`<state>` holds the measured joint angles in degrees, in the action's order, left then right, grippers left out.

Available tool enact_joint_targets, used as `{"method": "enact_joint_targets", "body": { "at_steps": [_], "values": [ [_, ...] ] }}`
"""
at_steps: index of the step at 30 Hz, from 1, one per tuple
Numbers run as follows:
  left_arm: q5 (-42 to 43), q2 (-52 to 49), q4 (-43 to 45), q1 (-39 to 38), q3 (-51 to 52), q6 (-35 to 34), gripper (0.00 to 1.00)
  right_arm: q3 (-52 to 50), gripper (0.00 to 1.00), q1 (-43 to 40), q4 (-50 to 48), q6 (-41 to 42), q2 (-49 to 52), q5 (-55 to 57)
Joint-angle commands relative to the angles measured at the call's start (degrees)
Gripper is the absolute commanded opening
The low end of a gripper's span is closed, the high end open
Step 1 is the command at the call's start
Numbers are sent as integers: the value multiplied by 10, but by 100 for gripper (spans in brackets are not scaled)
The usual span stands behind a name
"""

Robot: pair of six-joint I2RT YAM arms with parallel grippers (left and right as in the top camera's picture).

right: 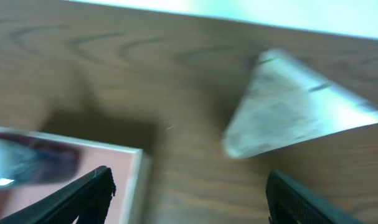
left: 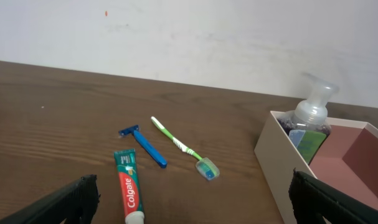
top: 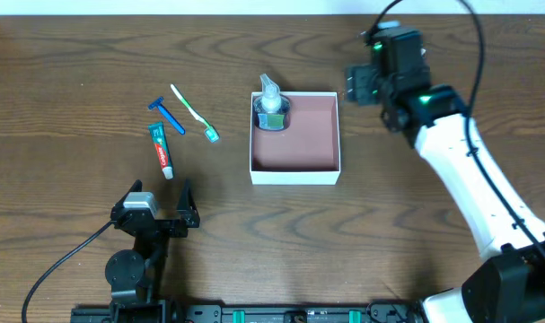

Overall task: Pack container
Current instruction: 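Move the right gripper to the white Pantene tube and grasp it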

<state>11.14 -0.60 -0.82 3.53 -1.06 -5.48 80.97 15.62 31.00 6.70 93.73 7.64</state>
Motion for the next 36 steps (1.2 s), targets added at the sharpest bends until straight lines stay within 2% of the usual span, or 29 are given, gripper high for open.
{"method": "enact_joint_targets", "body": {
  "at_steps": [1, 4, 11, 15, 27, 31, 36],
  "values": [
    [2, 3, -22, 0, 8, 9, 98, 13, 78, -45, -27, -105, -6, -45],
    [2, 3, -22, 0, 8, 9, 98, 13, 77, -71, -54, -153, -6, -89],
    [2, 3, -22, 0, 8, 9, 98, 13, 75, -114, -99, -174, -6, -104],
    [2, 3, -22, 0, 8, 9, 98, 13, 71, -144, -105, -196, 1, -190],
    [2, 3, -22, 0, 8, 9, 98, 13, 67, -191, -153, -196, 69, -288],
    [2, 3, -22, 0, 8, 9, 98, 13, 61, -190, -158, -196, 91, -301],
    [2, 3, -22, 0, 8, 9, 98, 13, 45, -190, -165, -196, 110, -302]
  ]
}}
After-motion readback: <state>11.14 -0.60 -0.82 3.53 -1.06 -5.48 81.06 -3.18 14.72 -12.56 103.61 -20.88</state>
